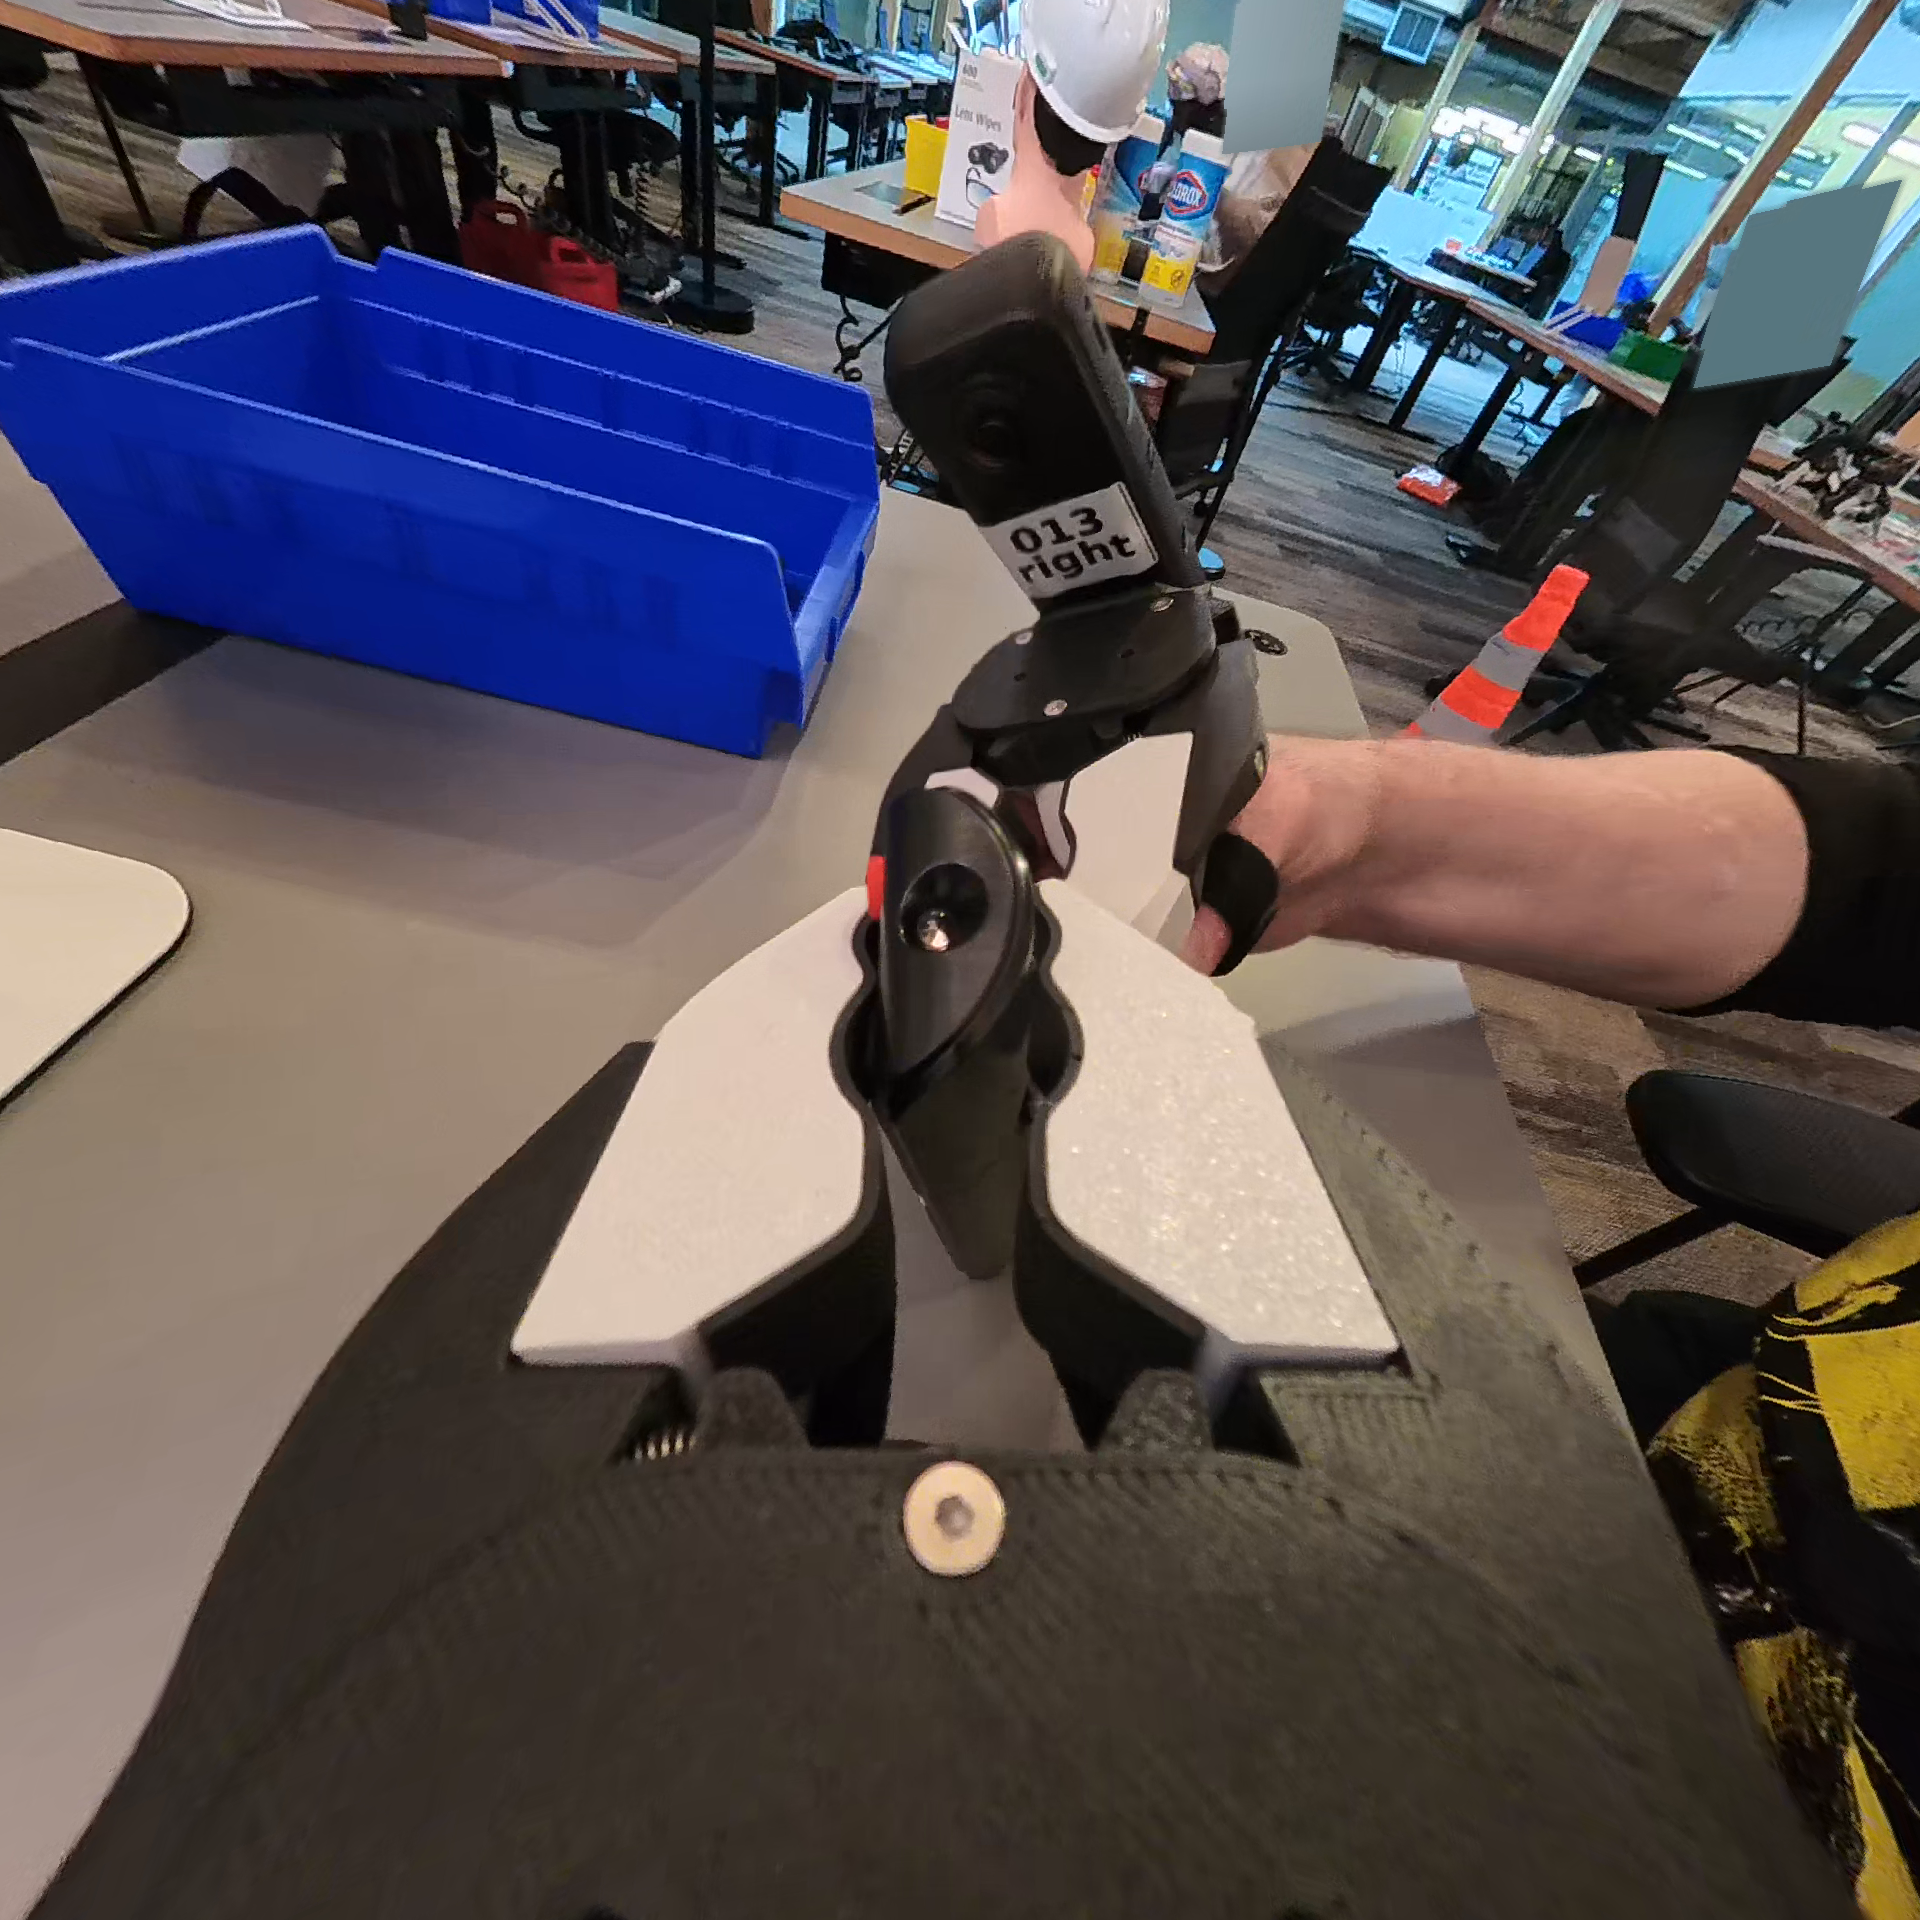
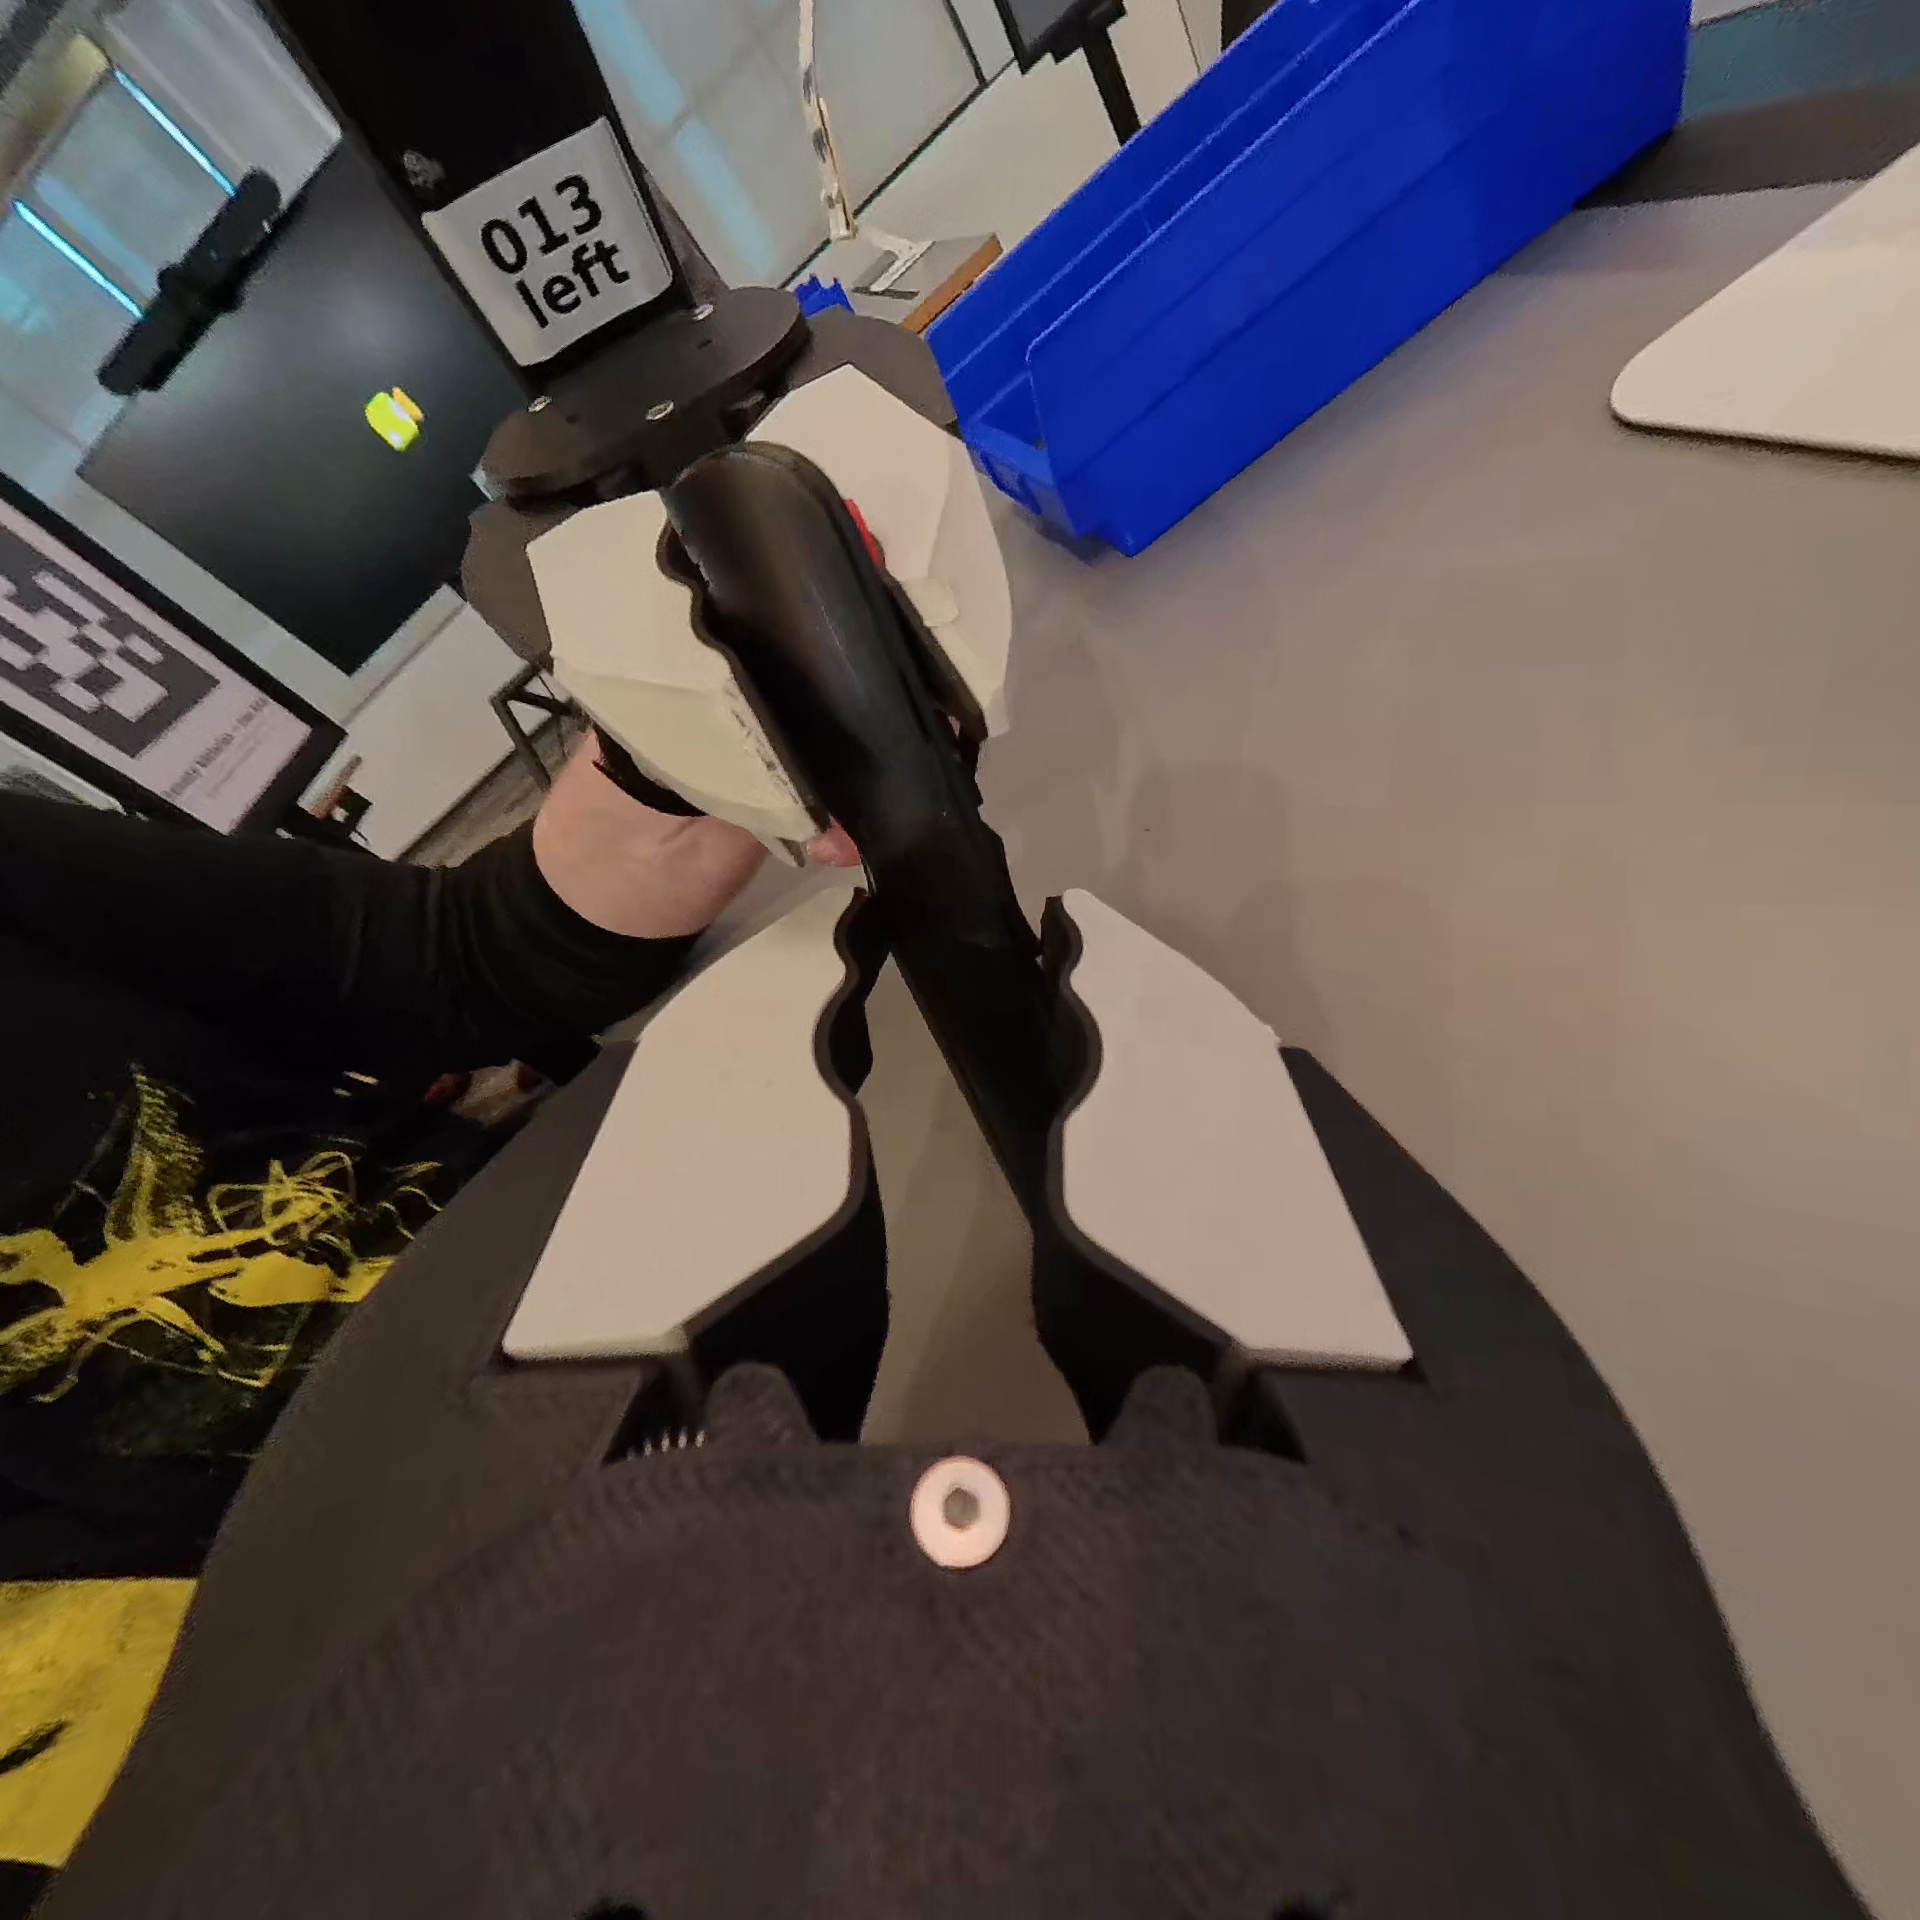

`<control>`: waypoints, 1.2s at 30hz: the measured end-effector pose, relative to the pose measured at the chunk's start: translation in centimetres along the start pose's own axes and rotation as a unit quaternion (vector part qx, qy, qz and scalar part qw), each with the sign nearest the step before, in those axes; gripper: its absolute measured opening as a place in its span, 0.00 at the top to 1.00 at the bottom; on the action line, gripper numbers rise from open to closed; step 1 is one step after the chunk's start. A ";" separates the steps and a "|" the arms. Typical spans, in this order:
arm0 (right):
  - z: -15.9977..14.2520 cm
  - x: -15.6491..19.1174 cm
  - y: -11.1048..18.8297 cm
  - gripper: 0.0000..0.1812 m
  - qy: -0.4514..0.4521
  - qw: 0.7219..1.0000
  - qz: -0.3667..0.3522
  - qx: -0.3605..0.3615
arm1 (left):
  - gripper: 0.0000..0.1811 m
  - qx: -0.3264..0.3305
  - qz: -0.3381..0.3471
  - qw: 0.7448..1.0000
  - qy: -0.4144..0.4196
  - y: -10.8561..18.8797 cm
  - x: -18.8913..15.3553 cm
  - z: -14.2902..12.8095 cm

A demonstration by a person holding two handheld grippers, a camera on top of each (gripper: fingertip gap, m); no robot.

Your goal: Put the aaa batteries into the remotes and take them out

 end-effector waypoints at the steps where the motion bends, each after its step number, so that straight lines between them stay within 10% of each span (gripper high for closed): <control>1: 0.0 0.0 0.0 0.84 -0.007 1.000 0.000 -0.005 | 0.87 0.000 0.002 1.000 0.000 0.0 0.0 0.0; 36: -0.8 -1.4 -0.1 0.77 -0.100 0.991 0.052 -0.077 | 0.87 -0.022 0.083 0.996 0.008 -0.4 0.6 0.1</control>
Point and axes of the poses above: each gripper's, where its closed fingertips meet, y back along the fingers, z out of its top, x = y × z across the jaws, the point moved 4 cm from there along y, back along the fingers, and after that the axes turned 5 degrees about x, right-handed, at the moved point
